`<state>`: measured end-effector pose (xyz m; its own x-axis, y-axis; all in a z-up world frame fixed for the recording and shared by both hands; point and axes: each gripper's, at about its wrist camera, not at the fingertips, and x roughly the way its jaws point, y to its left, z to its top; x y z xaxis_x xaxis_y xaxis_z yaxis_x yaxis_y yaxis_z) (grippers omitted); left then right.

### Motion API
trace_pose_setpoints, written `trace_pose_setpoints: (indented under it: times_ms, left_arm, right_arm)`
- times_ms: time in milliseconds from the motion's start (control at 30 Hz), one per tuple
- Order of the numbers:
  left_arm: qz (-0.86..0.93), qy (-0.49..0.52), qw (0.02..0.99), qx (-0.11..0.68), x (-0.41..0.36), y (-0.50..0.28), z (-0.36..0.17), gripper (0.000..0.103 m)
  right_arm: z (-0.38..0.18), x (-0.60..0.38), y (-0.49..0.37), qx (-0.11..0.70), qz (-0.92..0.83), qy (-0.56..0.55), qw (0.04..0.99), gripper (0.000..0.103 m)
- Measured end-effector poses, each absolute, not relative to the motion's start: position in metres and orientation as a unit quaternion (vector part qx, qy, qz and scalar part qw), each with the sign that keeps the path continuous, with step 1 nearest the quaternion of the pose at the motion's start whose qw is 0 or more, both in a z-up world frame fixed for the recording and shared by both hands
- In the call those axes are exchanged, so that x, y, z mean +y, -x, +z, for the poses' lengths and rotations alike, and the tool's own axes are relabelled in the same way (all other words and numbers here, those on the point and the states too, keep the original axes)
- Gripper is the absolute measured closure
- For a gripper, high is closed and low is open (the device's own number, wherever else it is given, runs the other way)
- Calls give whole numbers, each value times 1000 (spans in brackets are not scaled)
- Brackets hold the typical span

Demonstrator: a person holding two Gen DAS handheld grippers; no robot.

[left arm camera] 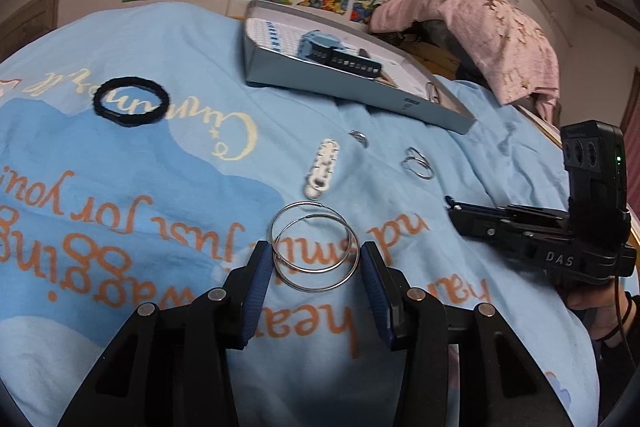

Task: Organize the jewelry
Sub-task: 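Grasp the silver hoop rings with the left tool while the right tool grasps the striped bracelet, then carry the hoop and striped bracelet into the grey tray and open both tools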

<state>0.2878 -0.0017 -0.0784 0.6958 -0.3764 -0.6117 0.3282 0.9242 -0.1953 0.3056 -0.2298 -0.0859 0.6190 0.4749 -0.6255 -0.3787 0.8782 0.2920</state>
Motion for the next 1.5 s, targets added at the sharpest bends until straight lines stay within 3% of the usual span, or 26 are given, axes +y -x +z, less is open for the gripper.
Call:
trace_pose_setpoints:
  times_ms: [700, 1133, 1500]
  left_arm:
    - [-203, 23, 936, 285, -6, -266, -64, 61]
    - [-179, -32, 944, 275, -43, -260, -19, 61]
    - [-173, 25, 943, 284, -93, -321, 28, 61]
  right_arm:
    - [-79, -215, -294, 330, 262, -37, 906, 90]
    - [-52, -244, -291, 256, 249, -87, 930, 90]
    - [-23, -321, -300, 194, 167, -178, 950, 90]
